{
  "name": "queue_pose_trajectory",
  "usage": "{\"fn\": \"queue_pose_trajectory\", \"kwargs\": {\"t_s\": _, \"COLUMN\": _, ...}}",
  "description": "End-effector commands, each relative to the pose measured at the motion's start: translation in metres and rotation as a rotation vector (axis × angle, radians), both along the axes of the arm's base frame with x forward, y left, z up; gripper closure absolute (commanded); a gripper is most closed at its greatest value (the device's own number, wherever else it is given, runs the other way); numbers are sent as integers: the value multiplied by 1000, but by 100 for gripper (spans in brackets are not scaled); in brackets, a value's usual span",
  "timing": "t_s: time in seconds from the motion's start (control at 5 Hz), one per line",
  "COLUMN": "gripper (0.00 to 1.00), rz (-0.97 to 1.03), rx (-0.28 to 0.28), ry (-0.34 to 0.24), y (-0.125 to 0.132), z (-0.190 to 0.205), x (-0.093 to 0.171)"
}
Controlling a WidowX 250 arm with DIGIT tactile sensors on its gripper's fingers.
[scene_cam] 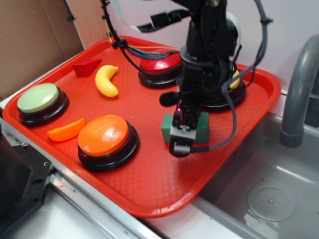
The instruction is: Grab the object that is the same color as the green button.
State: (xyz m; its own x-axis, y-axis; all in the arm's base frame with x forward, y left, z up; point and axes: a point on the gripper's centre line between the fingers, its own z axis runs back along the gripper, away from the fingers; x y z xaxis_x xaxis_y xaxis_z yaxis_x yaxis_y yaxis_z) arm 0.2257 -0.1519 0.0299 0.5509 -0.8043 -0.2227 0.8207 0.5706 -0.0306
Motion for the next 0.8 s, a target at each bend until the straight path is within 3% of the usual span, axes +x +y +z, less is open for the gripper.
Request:
{"fn": "queue_pose_trajectory", "kwargs": {"t_s": 0.0, "gripper": 12, "rz": -22, "rx": -11, "ry": -36, "y": -7, "z": -11, "x": -9}}
{"fn": "queue_pose_trajectory", "kwargs": {"t_s": 0.2, "gripper": 100, "rz": -10, "rx": -22, "ry": -51, "y": -9, "z": -9, "x": -10}}
{"fn": "queue_pose_trajectory", "kwargs": {"t_s": 0.4, "gripper": 100, "rz": 20, "rx": -36, "ry": -105, "y": -6, "z": 11, "x": -12}}
{"fn": "queue_pose_trajectory", "kwargs": {"t_s": 0.6, "gripper": 100, "rz": 71, "rx": -37, "ry": -218, "y": -5, "z": 56, "x": -12}}
